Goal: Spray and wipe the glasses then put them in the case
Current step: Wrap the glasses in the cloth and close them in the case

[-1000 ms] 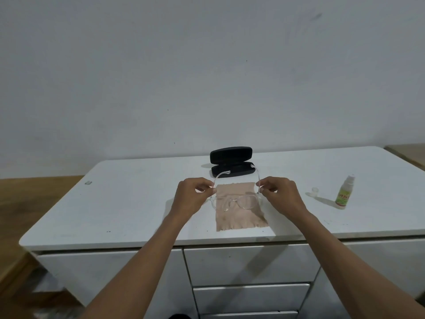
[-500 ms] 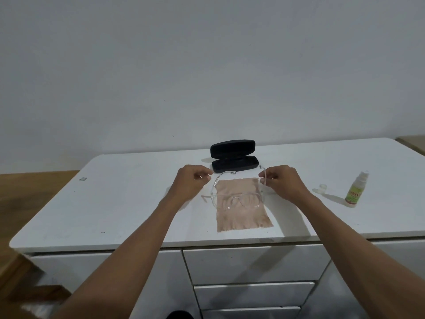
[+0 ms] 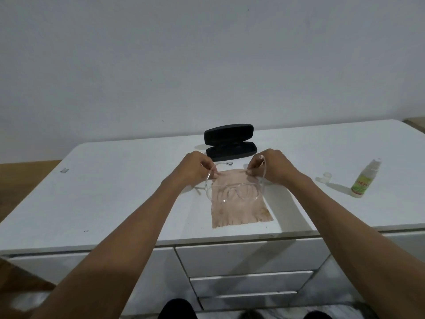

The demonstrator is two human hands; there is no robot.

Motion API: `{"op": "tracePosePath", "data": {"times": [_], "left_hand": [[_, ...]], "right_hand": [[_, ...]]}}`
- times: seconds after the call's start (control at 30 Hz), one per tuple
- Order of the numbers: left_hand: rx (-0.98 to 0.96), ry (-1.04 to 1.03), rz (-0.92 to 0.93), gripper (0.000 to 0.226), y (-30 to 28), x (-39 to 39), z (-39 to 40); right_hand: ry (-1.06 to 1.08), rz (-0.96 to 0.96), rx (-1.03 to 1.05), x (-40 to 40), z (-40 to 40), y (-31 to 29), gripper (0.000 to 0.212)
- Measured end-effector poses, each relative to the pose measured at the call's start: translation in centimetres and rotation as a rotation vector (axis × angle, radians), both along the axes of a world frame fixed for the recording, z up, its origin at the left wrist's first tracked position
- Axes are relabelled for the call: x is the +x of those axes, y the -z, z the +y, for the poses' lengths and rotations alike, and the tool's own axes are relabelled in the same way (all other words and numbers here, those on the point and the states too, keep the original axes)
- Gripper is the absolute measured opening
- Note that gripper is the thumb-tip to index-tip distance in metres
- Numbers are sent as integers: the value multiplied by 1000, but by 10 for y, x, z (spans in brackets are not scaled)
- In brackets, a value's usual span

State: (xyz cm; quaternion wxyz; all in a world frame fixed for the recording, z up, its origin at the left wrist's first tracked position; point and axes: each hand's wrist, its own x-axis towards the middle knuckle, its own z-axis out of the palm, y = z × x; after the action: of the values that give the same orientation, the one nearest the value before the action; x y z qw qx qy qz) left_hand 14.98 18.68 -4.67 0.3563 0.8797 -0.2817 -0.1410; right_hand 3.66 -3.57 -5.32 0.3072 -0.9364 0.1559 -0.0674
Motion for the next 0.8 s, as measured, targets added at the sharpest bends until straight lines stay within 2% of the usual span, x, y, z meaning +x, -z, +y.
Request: {"op": "tracePosePath", "data": {"times": [0.1,0.2,0.3,0.43,0.63,0.8], "left_hand": [[-36,-6,8,14,-2,-3,3],[-186,40,164,18,-6,-5,10],[-261,60,288,10,-10,-7,18],[-237,81,306,13,-15,-11,27],[-161,131,337,27,-24,-18,36],[-62,161,328,37,-29,-23,35]], "right_hand": [[-10,-28,56,-2,0,-2,8],[-27,-52,188,-6,0,-8,6],[-53,-12,350,-12,-2,-15,9],[-62,45,424,-22,-4,-22,8],[-178,153,492,-37,-11,-29,48],[-212,182,440,-40,-10,-29,52]]}}
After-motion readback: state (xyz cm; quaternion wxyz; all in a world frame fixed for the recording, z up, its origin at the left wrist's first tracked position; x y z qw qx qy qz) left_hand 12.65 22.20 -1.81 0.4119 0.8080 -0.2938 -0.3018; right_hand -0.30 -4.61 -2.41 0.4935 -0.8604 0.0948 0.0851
